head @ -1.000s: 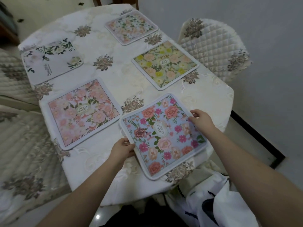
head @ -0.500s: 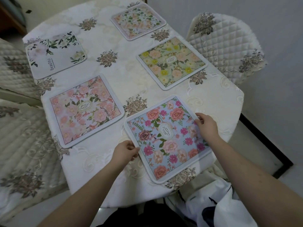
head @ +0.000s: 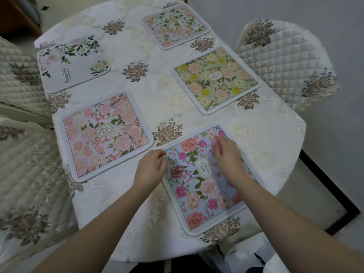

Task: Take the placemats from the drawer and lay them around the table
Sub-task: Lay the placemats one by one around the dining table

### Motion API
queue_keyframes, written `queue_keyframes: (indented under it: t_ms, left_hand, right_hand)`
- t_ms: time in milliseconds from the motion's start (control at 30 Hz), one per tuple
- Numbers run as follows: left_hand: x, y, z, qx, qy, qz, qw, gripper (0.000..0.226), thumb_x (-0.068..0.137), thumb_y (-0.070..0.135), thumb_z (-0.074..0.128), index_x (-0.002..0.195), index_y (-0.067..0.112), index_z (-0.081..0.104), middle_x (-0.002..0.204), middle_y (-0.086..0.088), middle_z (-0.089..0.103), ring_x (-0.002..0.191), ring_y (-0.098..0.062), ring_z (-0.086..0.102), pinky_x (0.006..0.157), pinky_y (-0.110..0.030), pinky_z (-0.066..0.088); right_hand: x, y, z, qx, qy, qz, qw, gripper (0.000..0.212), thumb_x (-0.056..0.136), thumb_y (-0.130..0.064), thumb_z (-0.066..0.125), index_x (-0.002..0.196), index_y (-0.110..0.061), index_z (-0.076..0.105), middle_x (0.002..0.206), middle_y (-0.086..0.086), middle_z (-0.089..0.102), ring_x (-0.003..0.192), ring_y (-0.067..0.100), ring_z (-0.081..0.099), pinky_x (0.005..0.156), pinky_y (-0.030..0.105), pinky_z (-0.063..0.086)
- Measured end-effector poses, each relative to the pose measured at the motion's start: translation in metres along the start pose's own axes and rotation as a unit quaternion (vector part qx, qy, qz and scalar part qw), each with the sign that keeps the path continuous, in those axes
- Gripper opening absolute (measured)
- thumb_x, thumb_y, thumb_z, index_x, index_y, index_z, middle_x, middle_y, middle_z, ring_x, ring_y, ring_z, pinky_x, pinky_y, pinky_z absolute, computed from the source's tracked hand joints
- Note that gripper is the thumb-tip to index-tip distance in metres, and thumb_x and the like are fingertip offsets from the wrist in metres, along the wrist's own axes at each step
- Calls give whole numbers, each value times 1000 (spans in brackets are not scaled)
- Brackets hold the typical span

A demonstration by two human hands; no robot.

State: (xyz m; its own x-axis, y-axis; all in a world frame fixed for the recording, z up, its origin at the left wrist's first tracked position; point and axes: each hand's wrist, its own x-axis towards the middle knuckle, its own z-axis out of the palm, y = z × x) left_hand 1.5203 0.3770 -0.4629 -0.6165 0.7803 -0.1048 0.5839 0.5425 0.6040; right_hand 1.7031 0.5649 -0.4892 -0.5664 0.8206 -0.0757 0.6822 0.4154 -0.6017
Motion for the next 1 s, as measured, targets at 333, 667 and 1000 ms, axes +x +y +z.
queue_keyframes:
  t_ms: [333,667,1000]
  left_hand:
    - [51,-4,77,165,-11,137,977,56,102,33,31,152,7,34,159,-9,32,149,-23,26,122,-42,12]
    - [49,-28,70,201,-44,179,962,60,102,44,29,156,18,27,163,3,20,152,-12,12,122,-45,15]
    - [46,-36,62,231,-65,177,955,65,102,53,22,158,22,13,164,6,9,152,-12,5,123,-40,7]
  right_hand:
    - [36,-46,63,-149,-124,-145,970,55,103,-34,17,154,-14,24,162,0,20,150,16,9,122,33,5]
    - [34,-34,69,-216,-102,-157,958,60,101,-45,16,156,-22,17,164,-3,11,151,11,4,123,40,4]
    - [58,20,28,-226,-73,-96,967,62,102,-49,17,157,-23,3,165,-5,1,150,10,-4,122,36,-2]
